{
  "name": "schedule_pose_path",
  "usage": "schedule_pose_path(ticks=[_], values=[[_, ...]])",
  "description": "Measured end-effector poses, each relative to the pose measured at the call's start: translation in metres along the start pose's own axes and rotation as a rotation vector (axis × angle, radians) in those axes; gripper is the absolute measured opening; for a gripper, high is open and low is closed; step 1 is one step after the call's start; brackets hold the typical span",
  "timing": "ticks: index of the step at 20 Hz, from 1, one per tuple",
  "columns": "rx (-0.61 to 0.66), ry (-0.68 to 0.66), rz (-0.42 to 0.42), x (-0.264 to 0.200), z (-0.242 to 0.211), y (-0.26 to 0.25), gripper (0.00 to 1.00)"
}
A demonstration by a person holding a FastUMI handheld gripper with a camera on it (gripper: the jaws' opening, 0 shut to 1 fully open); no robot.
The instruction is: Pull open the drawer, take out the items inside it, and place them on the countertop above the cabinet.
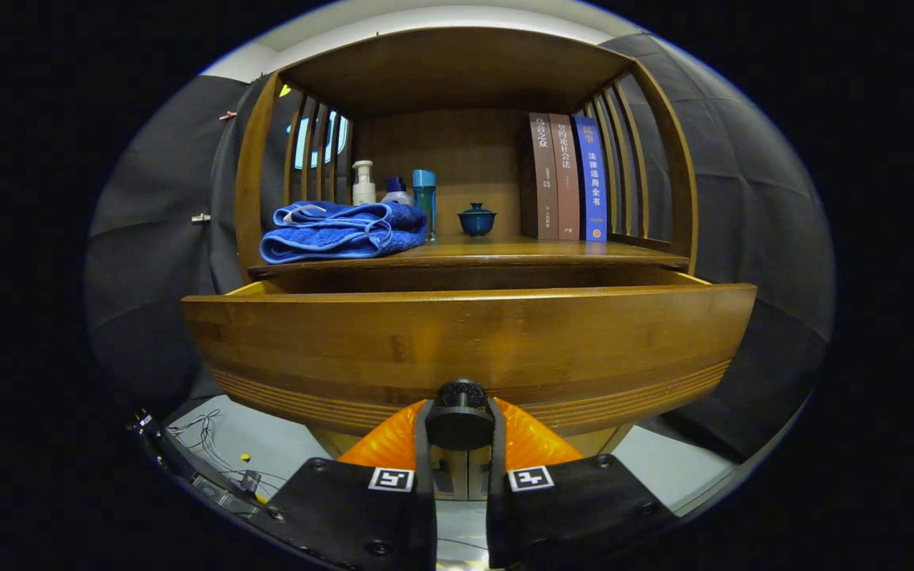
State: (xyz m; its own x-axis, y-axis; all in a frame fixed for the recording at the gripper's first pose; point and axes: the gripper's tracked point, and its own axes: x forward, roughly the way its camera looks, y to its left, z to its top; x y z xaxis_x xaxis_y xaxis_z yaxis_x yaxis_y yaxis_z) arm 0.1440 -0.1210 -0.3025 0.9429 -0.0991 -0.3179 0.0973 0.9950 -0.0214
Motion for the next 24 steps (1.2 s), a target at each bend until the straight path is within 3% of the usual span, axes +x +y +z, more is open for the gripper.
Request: schedule_pose_path(ticks=[12, 23, 24], values=[[0.006, 0.024, 0.003, -0.064, -0.023, 0.001, 0.28], [-0.007, 0.049, 0.016, -0.080, -0.033, 0.004, 0.29], [0.001, 0.056, 0.035, -0.083, -0.032, 0.005, 0.43]])
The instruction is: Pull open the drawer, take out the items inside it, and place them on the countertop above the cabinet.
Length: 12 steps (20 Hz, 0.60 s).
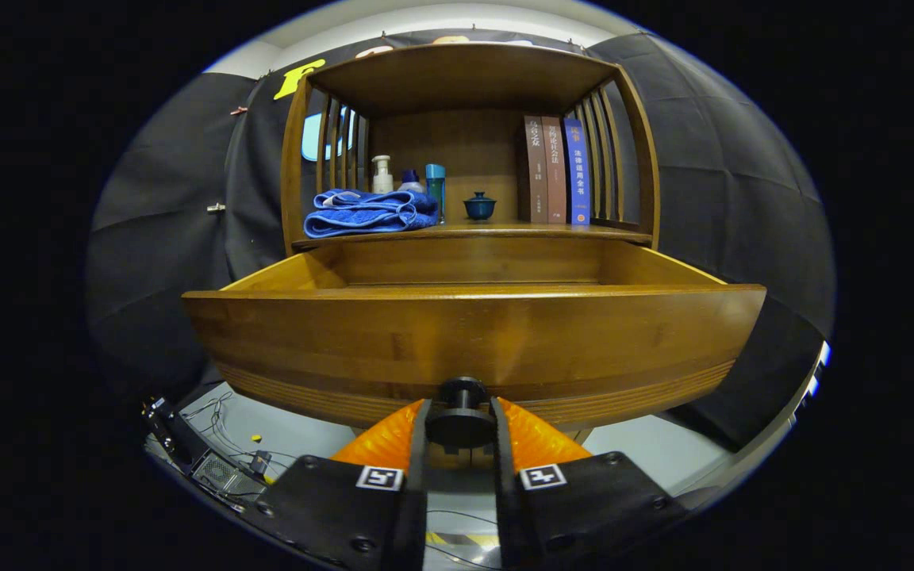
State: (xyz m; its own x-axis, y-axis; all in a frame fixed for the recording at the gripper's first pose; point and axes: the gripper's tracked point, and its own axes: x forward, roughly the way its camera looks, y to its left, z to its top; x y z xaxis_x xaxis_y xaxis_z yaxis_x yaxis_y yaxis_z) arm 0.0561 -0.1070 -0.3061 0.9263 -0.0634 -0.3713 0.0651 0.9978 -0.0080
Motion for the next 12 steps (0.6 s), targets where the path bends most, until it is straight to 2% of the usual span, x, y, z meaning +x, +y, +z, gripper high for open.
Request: schedule_pose_path(ticks=[4, 5, 7, 12], values=[[0.001, -0.034, 0.009, -0.018, 0.011, -0.004, 0.99], [-0.010, -0.026, 0.017, -0.022, 0.012, -0.003, 0.97], [-0.019, -0.029, 0.026, -0.033, 0.024, -0.002, 1.00], [-0.011, -0.084, 0.048, -0.053, 0.083, 0.004, 1.00]])
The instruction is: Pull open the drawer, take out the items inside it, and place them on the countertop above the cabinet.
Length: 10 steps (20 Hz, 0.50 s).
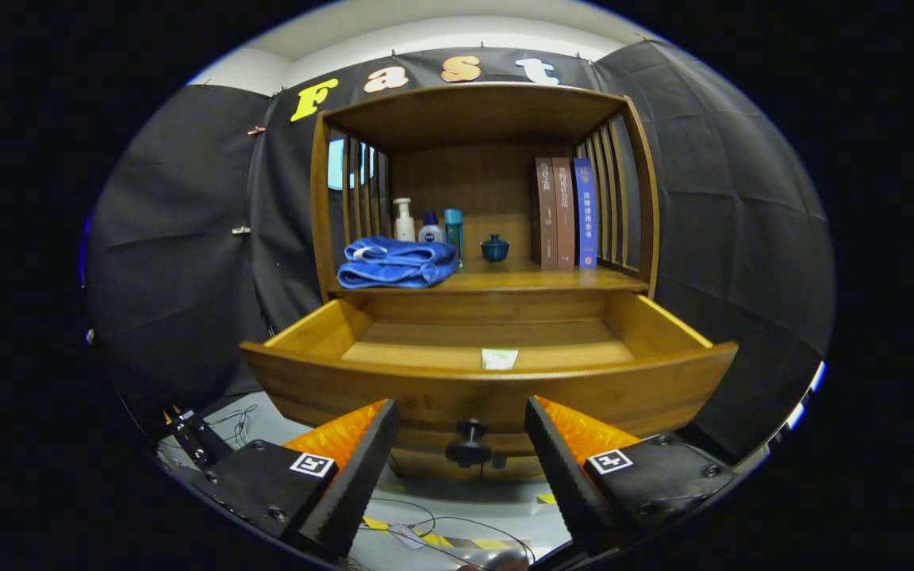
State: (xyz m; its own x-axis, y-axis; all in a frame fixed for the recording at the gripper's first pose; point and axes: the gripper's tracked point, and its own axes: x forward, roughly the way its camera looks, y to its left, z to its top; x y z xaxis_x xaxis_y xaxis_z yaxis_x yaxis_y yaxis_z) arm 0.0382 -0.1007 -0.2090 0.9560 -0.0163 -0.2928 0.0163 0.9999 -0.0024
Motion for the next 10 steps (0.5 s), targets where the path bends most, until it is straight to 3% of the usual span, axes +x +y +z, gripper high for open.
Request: schedule_pose_path(ticks=[3, 7, 10], values=[[0.015, 0.055, 0.045, 0.008, 0.027, 0.007, 1.00], [0.054, 0.115, -0.020, 0.042, 0.063, -0.011, 0.99], [0.065, 0.241, -0.052, 0.079, 0.063, -0.024, 0.99]])
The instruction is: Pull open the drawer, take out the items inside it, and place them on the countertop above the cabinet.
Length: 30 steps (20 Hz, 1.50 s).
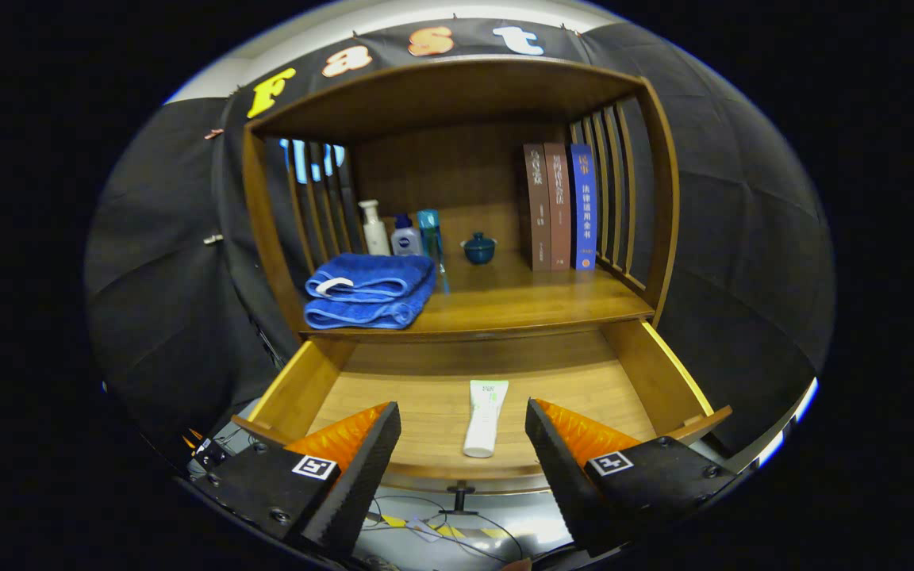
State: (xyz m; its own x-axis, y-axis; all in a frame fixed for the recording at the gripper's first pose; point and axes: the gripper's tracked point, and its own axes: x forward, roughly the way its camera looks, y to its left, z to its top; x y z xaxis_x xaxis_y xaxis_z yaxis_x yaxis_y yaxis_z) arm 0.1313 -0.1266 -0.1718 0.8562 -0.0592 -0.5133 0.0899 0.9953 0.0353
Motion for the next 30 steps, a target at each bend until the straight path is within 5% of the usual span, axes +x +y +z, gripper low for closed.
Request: schedule_pose_path(ticks=[8, 14, 16, 19, 22, 30], values=[[-0.002, 0.380, -0.051, 0.111, -0.049, -0.025, 0.99], [-0.019, 0.579, -0.070, 0.147, -0.093, -0.019, 0.97], [-0.048, 0.628, -0.109, 0.150, -0.103, -0.026, 0.91], [-0.082, 0.753, -0.089, 0.142, -0.119, -0.024, 0.63], [-0.031, 0.706, -0.090, 0.148, -0.120, -0.025, 0.35], [0.048, 0.598, -0.010, 0.108, -0.088, -0.012, 0.27]])
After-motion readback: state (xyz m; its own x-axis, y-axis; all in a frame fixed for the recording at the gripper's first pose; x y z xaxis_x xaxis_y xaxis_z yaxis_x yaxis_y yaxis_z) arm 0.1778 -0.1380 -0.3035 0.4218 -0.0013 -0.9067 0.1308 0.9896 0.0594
